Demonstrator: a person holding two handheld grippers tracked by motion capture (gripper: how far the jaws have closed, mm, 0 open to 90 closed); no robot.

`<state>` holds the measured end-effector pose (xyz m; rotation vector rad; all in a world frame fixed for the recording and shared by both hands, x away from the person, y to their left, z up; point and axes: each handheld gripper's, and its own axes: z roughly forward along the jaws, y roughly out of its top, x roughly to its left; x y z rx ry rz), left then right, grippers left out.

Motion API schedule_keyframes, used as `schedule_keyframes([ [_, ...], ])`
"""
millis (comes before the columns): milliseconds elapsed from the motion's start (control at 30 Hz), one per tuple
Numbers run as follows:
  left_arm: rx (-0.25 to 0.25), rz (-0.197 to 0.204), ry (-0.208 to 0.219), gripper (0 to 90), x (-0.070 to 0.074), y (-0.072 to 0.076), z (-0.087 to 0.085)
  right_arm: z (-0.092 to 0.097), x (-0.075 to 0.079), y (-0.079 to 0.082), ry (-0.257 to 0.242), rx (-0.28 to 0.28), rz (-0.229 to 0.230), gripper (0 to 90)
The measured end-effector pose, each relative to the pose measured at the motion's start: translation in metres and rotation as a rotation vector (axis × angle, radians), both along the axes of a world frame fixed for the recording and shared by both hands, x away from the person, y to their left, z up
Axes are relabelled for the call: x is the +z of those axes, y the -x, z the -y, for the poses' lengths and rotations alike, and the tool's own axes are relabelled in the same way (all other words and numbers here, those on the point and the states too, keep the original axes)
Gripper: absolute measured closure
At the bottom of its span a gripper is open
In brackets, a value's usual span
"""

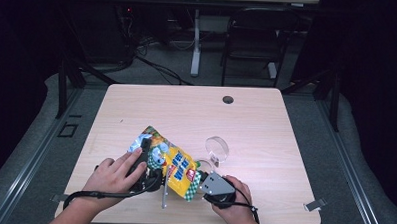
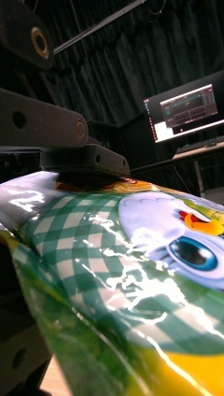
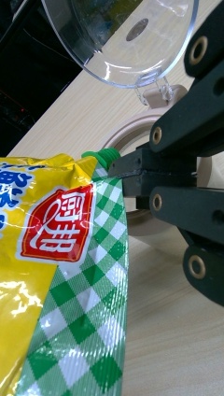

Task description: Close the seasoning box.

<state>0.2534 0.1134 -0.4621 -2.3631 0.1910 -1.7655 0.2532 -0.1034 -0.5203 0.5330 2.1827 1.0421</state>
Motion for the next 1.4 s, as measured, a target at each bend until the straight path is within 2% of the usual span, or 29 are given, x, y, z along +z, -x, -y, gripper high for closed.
schedule_keyframes([
  [600,-0.008,-0.007,-0.038,56.8,0.004,0.000,0.003,-0.001,-0.001,-0.001,-0.006,0.000,-0.002,90.0],
  [833,-0.020,0.005,-0.059,57.1,0.007,0.001,0.005,0.000,-0.001,-0.001,-0.007,-0.003,-0.003,90.0],
  [1067,-0.020,0.005,-0.064,57.3,0.008,0.002,0.006,0.000,-0.001,-0.001,-0.007,-0.004,-0.006,90.0],
  [1200,-0.029,0.019,-0.065,57.4,0.009,0.002,0.007,0.000,-0.001,-0.001,-0.008,-0.006,-0.007,90.0],
  [1400,-0.030,0.014,-0.065,57.5,0.011,0.004,0.008,0.000,-0.001,-0.001,-0.008,-0.005,-0.009,90.0],
])
